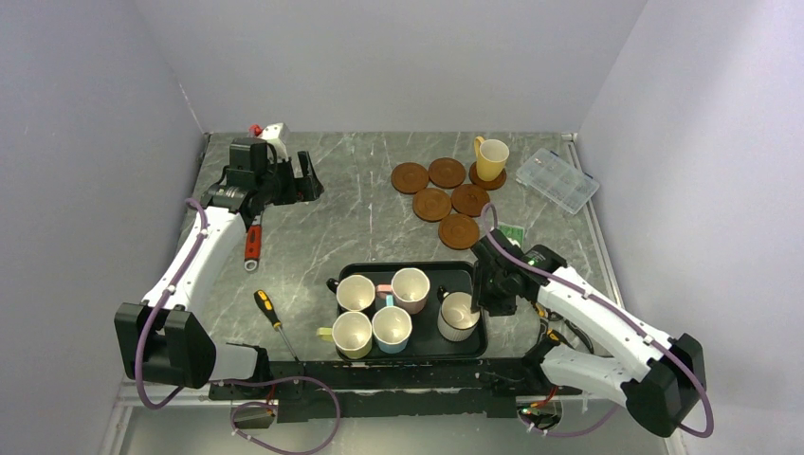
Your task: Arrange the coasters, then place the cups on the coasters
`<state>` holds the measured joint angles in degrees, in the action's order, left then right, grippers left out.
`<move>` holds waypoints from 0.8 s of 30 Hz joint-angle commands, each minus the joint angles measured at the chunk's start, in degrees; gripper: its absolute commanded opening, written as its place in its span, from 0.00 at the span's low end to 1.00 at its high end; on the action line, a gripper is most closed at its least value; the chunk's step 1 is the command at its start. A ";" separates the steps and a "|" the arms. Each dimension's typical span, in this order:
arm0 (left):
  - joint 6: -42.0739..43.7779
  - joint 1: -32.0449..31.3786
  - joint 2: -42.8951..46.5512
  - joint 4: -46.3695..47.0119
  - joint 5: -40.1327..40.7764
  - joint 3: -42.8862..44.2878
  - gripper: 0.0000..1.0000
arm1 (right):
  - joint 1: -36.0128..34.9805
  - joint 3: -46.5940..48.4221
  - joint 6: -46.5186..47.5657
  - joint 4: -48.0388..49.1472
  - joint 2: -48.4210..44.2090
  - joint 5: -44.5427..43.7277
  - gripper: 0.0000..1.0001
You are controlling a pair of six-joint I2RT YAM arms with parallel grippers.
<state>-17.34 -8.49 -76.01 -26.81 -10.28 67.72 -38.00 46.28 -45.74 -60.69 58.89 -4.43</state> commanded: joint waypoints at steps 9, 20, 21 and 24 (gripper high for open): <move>-0.92 0.05 0.45 1.89 -1.54 0.28 0.94 | -3.02 -3.65 -2.70 4.40 1.10 -2.36 0.31; -0.88 0.05 1.05 1.76 -1.51 0.48 0.94 | -3.62 2.83 -2.64 -0.24 2.47 -8.52 0.12; -0.83 0.05 1.30 1.80 -1.39 0.40 0.94 | -3.60 4.11 -2.49 -1.18 2.65 -9.64 0.10; -0.78 0.05 1.98 1.98 -1.06 0.18 0.94 | -3.63 7.85 -1.91 -3.34 3.07 -11.67 0.02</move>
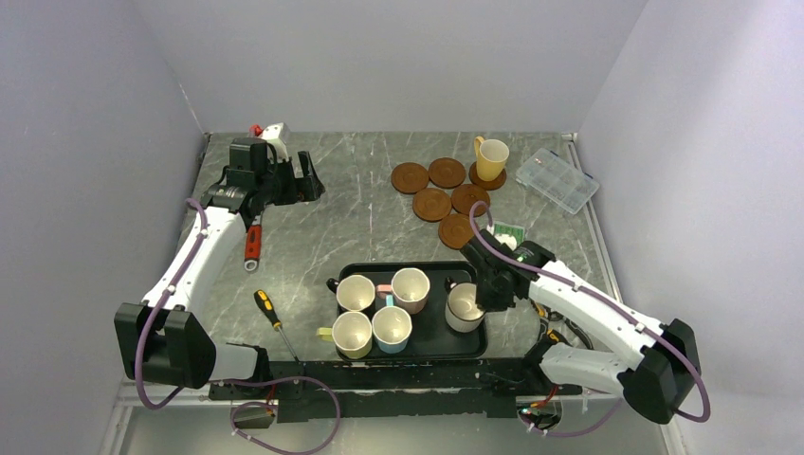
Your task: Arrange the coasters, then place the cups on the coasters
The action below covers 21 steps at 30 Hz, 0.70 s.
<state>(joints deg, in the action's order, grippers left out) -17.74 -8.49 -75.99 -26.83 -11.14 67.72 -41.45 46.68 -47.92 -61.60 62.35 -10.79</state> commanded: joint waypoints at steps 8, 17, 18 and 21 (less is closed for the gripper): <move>-0.77 0.05 1.63 2.22 -0.81 0.05 0.94 | -0.01 18.27 5.33 -5.67 2.08 -9.21 0.00; -0.73 0.05 1.47 2.37 -0.64 -0.05 0.94 | 5.14 32.27 17.09 -1.62 14.22 -11.77 0.00; -0.75 0.05 1.39 2.39 -0.64 -0.11 0.94 | 6.20 32.81 18.24 -0.19 15.03 -10.53 0.00; -0.91 0.05 1.04 2.40 -0.91 -0.14 0.94 | 9.37 34.44 21.29 3.16 17.71 -9.51 0.00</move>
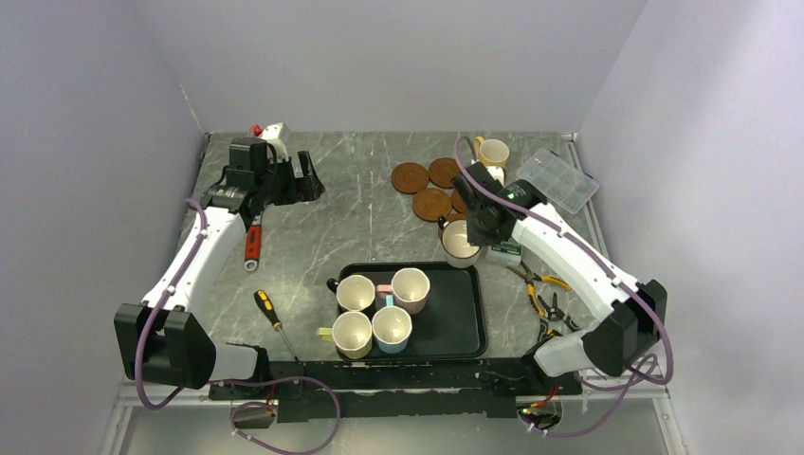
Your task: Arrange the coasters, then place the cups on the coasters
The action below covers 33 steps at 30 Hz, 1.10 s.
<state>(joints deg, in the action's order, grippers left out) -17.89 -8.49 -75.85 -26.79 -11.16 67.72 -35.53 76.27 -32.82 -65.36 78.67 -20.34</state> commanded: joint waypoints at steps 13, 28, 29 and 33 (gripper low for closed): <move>0.03 0.05 -1.69 2.81 -2.03 -0.49 0.93 | 12.22 17.75 14.76 16.18 15.60 4.02 0.00; 2.20 0.05 -1.47 3.93 -0.47 -1.35 0.93 | 17.45 41.20 19.66 15.47 34.32 8.93 0.00; 2.32 0.05 -1.37 3.89 -0.29 -1.36 0.93 | 17.84 42.78 19.86 15.37 35.51 9.17 0.00; 2.64 0.05 -1.14 4.10 0.42 -1.51 0.93 | 19.52 48.41 20.31 15.22 40.25 10.75 0.00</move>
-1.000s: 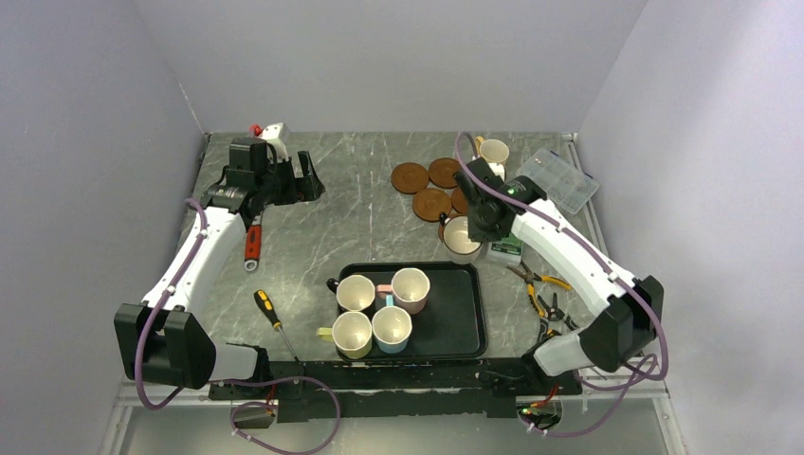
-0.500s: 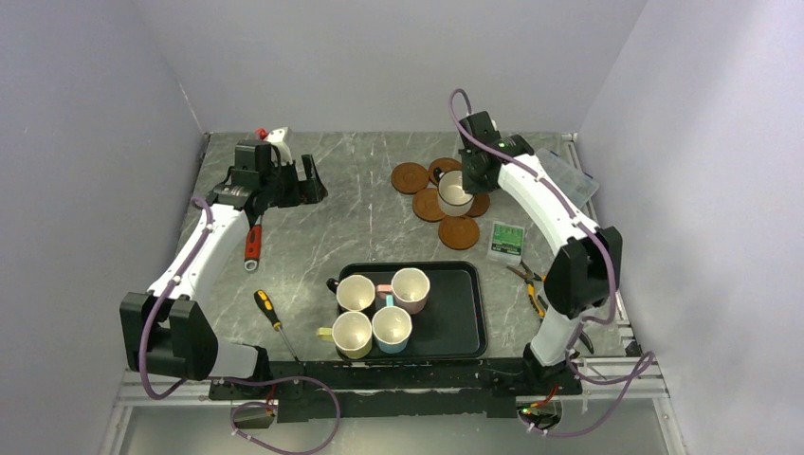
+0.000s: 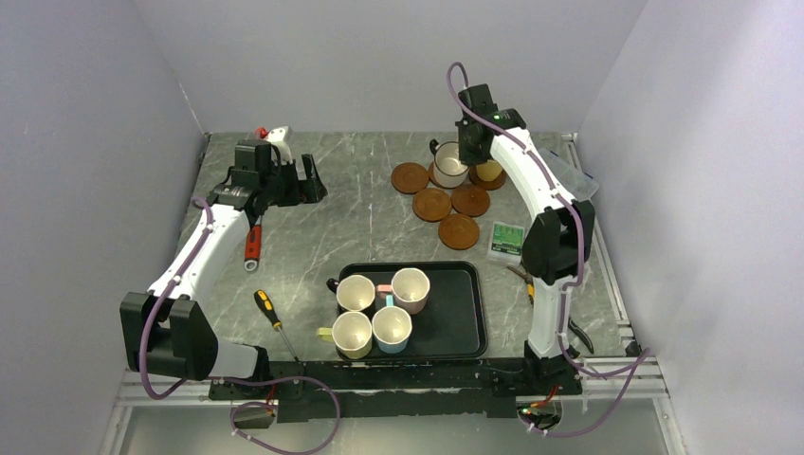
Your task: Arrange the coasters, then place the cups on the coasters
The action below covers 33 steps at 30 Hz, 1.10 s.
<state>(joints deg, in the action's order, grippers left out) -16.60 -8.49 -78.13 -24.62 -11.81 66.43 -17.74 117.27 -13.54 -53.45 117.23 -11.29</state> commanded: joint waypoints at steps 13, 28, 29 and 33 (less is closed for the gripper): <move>2.46 0.05 1.36 1.79 2.88 -0.19 0.93 | 4.18 16.17 2.82 5.36 10.37 5.96 0.00; 2.84 0.05 2.48 1.54 2.45 0.11 0.93 | 4.73 19.79 3.51 8.93 16.67 7.52 0.00; 2.81 0.05 2.67 1.65 2.22 0.08 0.93 | 4.81 20.26 3.51 8.91 17.13 7.38 0.00; 2.82 0.06 2.74 1.70 1.95 0.09 0.93 | 4.96 20.57 4.05 9.38 18.04 6.99 0.00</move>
<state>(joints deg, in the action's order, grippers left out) -14.41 -8.49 -77.69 -24.60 -9.19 66.08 -13.34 133.47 -10.00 -50.06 136.40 -4.56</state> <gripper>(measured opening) 0.931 0.137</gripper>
